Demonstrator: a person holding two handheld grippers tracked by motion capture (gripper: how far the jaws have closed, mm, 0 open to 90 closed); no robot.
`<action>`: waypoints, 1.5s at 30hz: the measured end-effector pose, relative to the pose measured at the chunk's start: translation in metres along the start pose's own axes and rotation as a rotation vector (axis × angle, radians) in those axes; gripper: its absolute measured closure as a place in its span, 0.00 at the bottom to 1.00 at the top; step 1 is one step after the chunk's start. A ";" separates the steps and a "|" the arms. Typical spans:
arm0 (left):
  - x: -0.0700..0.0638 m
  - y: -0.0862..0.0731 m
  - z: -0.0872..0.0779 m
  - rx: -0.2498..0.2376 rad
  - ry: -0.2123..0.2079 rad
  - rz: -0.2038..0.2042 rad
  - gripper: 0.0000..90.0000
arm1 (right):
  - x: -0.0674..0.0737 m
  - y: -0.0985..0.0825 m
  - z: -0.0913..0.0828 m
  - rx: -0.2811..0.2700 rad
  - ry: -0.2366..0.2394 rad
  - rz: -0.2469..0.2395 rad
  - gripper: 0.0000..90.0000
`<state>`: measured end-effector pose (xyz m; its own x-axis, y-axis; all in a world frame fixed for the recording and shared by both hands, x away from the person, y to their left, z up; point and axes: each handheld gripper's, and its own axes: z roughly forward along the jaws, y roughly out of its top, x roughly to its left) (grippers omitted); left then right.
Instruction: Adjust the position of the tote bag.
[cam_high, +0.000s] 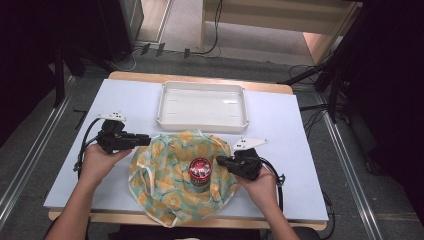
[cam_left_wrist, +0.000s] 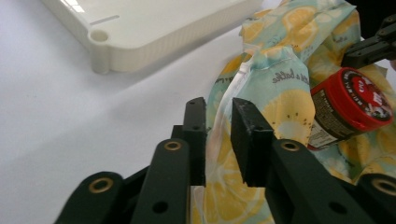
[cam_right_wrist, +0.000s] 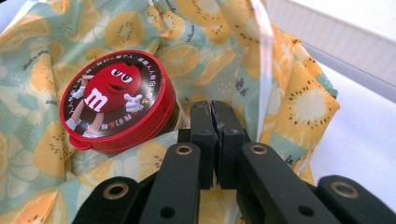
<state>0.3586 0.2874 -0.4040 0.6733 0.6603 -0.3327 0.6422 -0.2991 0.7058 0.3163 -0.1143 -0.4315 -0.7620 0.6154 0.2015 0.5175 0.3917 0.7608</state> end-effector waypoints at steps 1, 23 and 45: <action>-0.001 0.001 -0.001 -0.008 -0.003 -0.002 0.81 | 0.000 0.000 0.000 0.000 0.000 0.000 0.99; -0.057 0.021 0.001 0.007 -0.084 0.102 0.93 | 0.006 0.024 0.004 -0.015 -0.003 -0.022 0.99; -0.048 0.005 0.053 0.088 -0.062 0.078 0.95 | -0.007 0.015 0.038 0.034 -0.033 0.021 0.99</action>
<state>0.3492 0.2178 -0.4179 0.7419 0.5898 -0.3189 0.6149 -0.4090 0.6742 0.3440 -0.0870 -0.4449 -0.7382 0.6454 0.1963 0.5463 0.4013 0.7352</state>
